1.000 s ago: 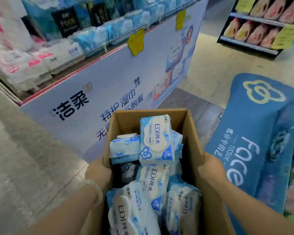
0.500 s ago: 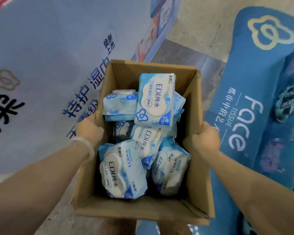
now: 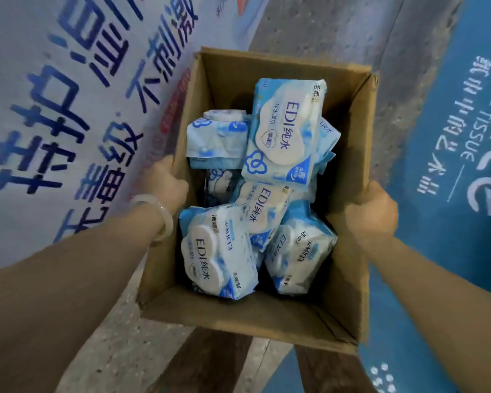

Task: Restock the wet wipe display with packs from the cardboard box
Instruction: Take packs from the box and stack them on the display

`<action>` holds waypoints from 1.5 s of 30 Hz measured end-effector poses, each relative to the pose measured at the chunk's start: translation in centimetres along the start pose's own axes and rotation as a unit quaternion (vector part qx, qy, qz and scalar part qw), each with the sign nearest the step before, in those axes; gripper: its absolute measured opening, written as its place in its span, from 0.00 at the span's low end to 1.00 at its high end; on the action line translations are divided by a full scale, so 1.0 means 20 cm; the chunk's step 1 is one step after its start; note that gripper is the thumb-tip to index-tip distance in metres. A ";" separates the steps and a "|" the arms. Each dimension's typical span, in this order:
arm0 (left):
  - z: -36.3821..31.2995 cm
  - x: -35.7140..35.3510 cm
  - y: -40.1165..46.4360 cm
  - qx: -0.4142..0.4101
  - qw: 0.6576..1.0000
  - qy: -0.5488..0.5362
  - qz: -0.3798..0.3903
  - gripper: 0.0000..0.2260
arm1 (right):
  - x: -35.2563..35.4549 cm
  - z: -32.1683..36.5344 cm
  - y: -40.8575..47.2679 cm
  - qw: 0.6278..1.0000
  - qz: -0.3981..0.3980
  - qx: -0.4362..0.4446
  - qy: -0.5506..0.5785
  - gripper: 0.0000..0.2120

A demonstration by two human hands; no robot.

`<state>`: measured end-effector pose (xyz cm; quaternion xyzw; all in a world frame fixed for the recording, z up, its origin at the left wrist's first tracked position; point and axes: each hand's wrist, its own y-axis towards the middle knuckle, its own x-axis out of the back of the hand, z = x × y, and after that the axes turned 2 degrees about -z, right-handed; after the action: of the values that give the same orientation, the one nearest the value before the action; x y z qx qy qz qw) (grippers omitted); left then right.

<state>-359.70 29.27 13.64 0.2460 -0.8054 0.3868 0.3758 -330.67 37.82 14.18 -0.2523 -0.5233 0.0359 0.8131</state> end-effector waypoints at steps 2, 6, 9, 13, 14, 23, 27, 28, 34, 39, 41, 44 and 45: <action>0.06 -0.11 0.08 -0.014 1.000 -0.014 0.005 0.13 | -0.13 -0.05 0.04 1.000 -0.006 -0.016 0.005 0.11; 0.14 -0.36 0.21 -0.014 0.999 0.001 0.044 0.20 | -0.40 -0.19 0.08 0.995 0.024 -0.089 0.026 0.17; 0.19 -0.52 0.30 0.006 0.985 0.082 0.150 0.33 | -0.54 -0.24 0.11 0.981 0.118 -0.152 -0.009 0.26; 0.16 -0.58 0.26 0.065 0.982 0.090 0.154 0.51 | -0.55 -0.14 0.08 0.981 0.139 -0.132 -0.012 0.35; 0.14 -0.57 0.22 0.052 0.982 0.114 0.142 0.50 | -0.53 -0.10 0.07 0.986 0.128 -0.102 -0.022 0.36; -0.07 -0.46 -0.12 0.029 0.979 0.040 0.198 0.37 | -0.33 0.24 0.04 0.984 0.159 0.064 -0.053 0.30; -0.12 -0.40 -0.21 0.041 0.976 0.014 0.212 0.37 | -0.24 0.32 0.05 0.971 0.190 0.117 -0.085 0.30; -0.13 -0.38 -0.23 0.045 0.977 0.008 0.210 0.37 | -0.22 0.34 0.06 0.968 0.199 0.121 -0.099 0.31; -0.24 -0.36 -0.18 0.071 0.970 -0.025 0.233 0.35 | -0.18 0.30 0.20 0.961 0.236 0.101 -0.105 0.27; -0.44 -0.43 0.14 -0.045 0.962 0.033 0.268 0.44 | -0.29 0.21 0.18 0.957 0.283 -0.047 0.037 0.37; -0.51 -0.50 0.24 -0.086 0.953 0.072 0.281 0.46 | -0.39 0.19 0.17 0.940 0.296 -0.106 0.131 0.39; -0.54 -0.60 0.37 -0.100 0.943 0.086 0.305 0.48 | -0.55 0.18 0.16 0.915 0.290 -0.180 0.218 0.37; -0.54 -0.63 0.40 -0.098 0.938 0.079 0.323 0.48 | -0.59 0.18 0.17 0.906 0.288 -0.196 0.239 0.36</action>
<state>-353.23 44.00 4.68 -0.0966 -0.8432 0.4250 0.3149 -338.39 38.28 3.95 -0.5476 -0.2145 0.1040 0.8021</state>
